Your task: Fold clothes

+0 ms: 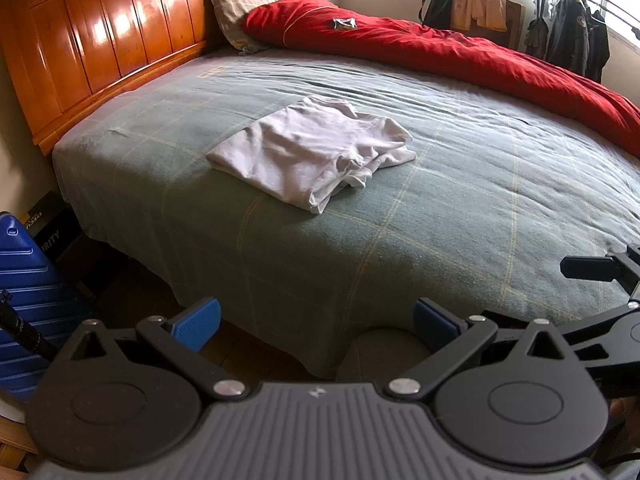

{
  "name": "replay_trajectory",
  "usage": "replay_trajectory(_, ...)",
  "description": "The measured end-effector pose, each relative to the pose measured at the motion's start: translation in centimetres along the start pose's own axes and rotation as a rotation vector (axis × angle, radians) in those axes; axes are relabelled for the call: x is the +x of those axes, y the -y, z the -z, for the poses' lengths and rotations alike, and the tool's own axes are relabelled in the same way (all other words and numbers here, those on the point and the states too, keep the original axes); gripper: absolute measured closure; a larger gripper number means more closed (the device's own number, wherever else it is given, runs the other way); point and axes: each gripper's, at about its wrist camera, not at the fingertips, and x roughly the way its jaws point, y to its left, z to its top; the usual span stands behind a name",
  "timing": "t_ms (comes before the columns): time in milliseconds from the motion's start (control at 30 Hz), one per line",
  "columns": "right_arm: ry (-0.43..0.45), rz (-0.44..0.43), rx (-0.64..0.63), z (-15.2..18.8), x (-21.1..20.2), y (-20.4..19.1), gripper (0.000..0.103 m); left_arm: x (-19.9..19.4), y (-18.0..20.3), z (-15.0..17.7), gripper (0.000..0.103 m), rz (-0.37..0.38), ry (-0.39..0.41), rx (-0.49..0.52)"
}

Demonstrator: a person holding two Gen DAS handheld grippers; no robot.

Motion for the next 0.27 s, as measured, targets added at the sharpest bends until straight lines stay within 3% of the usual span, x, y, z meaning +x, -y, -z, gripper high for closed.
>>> replay_trajectory(267, -0.002, 0.001, -0.005, -0.05, 0.09, -0.10, 0.000, 0.10, 0.08, -0.02, 0.001, 0.006, -0.001, -0.001)
